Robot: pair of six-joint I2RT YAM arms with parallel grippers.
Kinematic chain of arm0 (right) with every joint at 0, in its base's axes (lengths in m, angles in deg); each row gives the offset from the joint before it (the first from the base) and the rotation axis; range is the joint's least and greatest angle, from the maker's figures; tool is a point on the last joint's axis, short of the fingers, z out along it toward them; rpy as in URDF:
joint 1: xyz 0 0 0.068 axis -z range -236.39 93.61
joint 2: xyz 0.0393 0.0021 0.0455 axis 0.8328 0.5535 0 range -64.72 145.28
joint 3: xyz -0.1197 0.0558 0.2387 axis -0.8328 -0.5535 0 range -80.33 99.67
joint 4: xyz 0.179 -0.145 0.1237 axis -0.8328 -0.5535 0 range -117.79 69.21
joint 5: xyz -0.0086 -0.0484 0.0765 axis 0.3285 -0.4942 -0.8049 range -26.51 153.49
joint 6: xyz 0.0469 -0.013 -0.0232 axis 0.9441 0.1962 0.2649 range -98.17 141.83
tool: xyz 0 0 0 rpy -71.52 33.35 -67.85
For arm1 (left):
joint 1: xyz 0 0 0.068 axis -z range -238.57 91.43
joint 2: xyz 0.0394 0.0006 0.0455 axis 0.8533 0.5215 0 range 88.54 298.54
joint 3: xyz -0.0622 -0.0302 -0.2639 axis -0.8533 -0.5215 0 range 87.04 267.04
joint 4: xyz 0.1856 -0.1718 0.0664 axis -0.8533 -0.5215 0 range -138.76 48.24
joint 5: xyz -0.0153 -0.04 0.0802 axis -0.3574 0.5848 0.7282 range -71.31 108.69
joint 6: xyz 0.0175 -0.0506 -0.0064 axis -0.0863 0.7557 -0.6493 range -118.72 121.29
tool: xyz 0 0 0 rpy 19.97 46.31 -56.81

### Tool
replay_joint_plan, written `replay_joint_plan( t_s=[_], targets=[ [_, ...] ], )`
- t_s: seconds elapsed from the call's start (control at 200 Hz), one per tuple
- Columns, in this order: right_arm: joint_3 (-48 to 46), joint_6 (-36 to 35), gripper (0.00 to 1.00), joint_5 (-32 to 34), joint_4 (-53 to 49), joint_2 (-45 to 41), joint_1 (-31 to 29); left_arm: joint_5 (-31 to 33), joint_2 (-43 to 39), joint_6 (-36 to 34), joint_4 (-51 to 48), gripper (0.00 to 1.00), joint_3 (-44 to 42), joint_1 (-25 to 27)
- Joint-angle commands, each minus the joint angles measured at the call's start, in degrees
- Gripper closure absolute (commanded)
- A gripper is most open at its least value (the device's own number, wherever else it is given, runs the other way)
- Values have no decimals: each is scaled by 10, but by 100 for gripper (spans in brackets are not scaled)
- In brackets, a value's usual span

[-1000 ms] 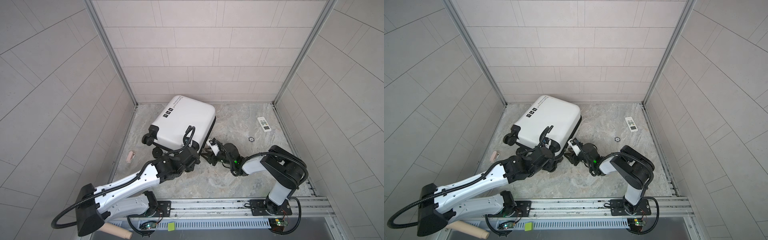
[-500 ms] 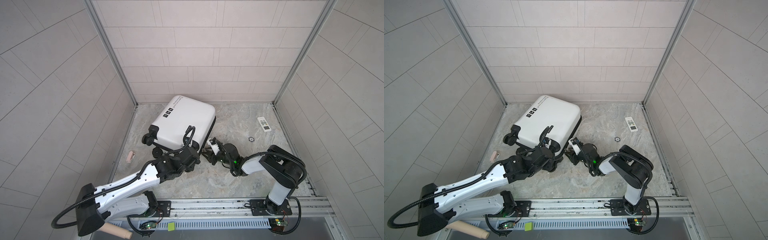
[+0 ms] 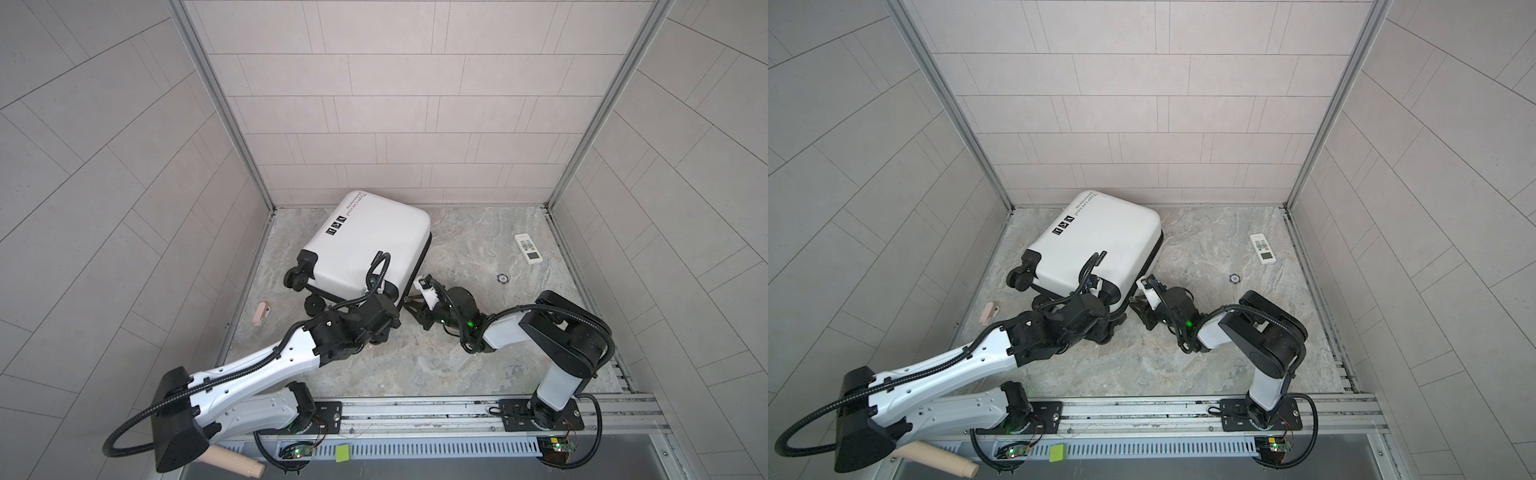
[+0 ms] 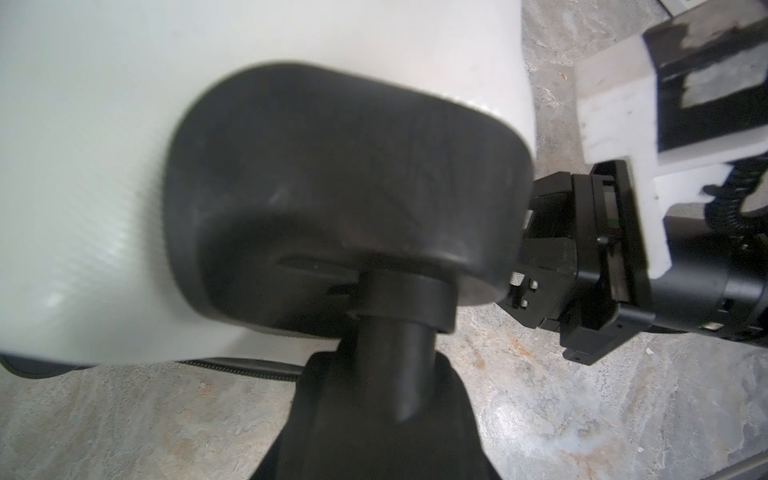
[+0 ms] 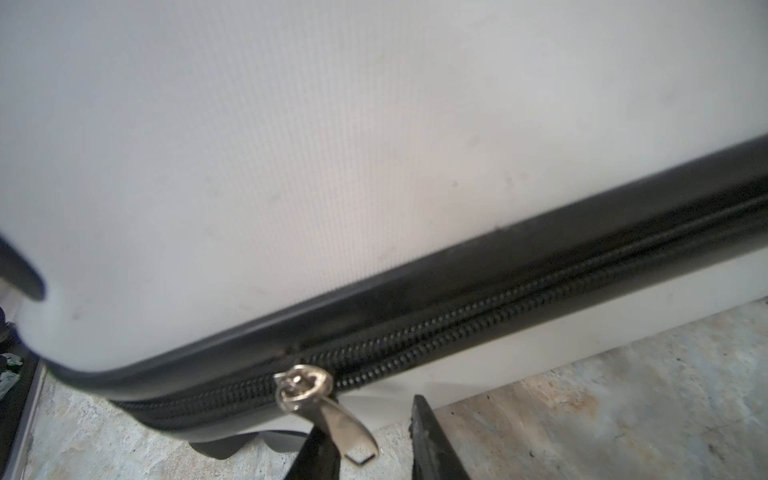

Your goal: Pack the luggage

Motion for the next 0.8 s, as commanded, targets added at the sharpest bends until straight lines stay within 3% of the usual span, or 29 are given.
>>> replay_joint_plan(
  t_s=[0.0, 0.796],
  targets=[
    [22, 1, 73, 5, 30, -28, -7, 53, -3, 74, -36, 100, 5, -17],
    [19, -23, 99, 13, -24, -72, -6, 51, -4, 75, -34, 100, 4, -17]
  ],
)
